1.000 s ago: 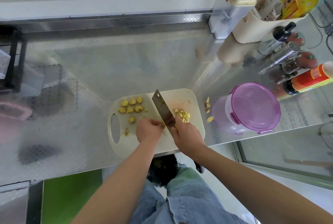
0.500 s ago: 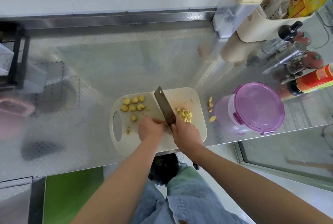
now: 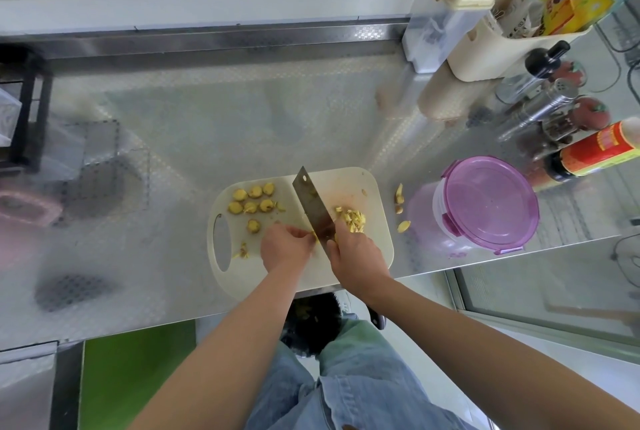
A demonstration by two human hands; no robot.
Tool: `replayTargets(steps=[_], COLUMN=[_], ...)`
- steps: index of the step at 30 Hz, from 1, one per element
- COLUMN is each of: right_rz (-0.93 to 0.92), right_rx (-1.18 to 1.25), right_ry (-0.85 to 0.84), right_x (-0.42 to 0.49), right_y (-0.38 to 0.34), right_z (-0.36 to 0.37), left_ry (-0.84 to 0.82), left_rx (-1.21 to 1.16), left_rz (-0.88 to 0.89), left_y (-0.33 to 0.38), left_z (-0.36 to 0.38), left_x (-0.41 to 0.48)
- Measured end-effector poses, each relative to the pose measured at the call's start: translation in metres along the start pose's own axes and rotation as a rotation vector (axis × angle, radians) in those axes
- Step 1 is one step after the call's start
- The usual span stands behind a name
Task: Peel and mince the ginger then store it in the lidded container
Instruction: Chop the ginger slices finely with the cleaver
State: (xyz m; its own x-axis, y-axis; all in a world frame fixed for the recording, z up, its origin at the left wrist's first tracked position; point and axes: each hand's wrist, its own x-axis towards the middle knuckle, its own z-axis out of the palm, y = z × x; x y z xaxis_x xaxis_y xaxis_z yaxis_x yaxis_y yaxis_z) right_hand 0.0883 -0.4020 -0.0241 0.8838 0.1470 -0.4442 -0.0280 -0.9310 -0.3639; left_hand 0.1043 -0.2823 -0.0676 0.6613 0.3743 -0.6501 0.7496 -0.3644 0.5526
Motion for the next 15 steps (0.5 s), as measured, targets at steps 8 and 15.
replayTargets(steps=[8,15], right_rz=[0.010,0.025], right_rx=[-0.027,-0.047], right_ry=[-0.018,-0.046], right_x=[-0.0027,0.0038], right_y=[-0.0006,-0.0047], right_z=[0.0029,0.0036], left_ry=[0.001,-0.016], left_rx=[-0.003,0.000], left_rz=[-0.006,-0.027], left_y=[0.0008,0.0027], left_z=[0.0011,0.0004], left_x=[0.0012,0.0025])
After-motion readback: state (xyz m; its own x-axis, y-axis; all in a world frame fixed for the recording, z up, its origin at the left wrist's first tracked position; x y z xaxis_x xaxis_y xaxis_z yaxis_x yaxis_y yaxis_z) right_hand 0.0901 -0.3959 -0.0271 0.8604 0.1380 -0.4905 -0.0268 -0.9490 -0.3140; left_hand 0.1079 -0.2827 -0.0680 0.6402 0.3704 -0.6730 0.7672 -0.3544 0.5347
